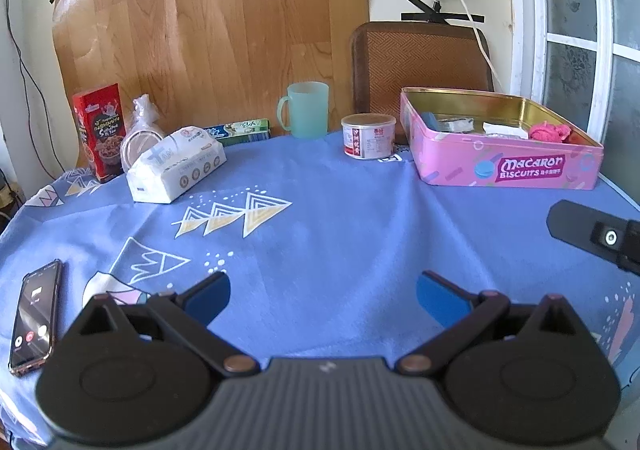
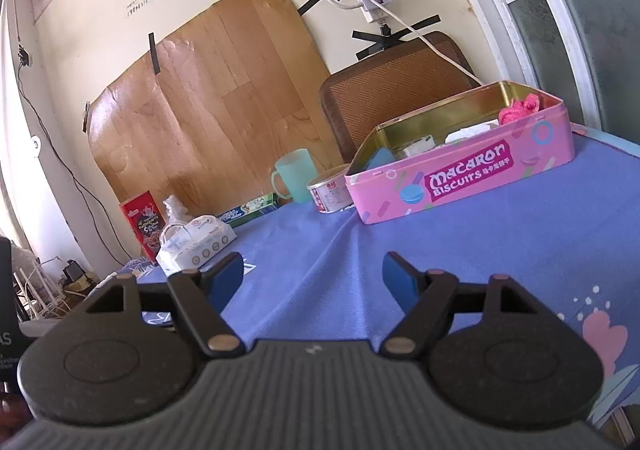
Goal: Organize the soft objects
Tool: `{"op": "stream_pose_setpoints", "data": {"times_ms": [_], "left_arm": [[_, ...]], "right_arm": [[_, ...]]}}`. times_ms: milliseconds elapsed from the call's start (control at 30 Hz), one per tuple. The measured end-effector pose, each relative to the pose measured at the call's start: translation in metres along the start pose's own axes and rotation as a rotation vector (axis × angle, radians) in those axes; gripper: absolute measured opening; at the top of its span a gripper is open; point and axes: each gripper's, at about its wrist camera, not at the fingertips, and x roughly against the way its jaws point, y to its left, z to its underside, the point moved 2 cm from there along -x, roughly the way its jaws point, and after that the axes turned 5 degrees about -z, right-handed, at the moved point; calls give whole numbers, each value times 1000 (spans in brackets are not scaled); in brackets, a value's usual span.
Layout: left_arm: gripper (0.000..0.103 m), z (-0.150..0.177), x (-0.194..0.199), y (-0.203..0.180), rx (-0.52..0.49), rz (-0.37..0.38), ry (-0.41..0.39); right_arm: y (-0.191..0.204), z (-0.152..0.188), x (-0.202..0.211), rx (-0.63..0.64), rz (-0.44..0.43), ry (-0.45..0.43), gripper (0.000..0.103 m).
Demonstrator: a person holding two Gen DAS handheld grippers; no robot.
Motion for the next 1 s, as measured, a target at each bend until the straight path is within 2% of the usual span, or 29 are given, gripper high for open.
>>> {"op": "stream_pose_setpoints", "data": {"times_ms": [1000], "left_arm": [[103, 6, -2, 0, 3, 27, 22]], "right_arm": [[-3, 1, -2, 16, -7, 1, 79]]}}
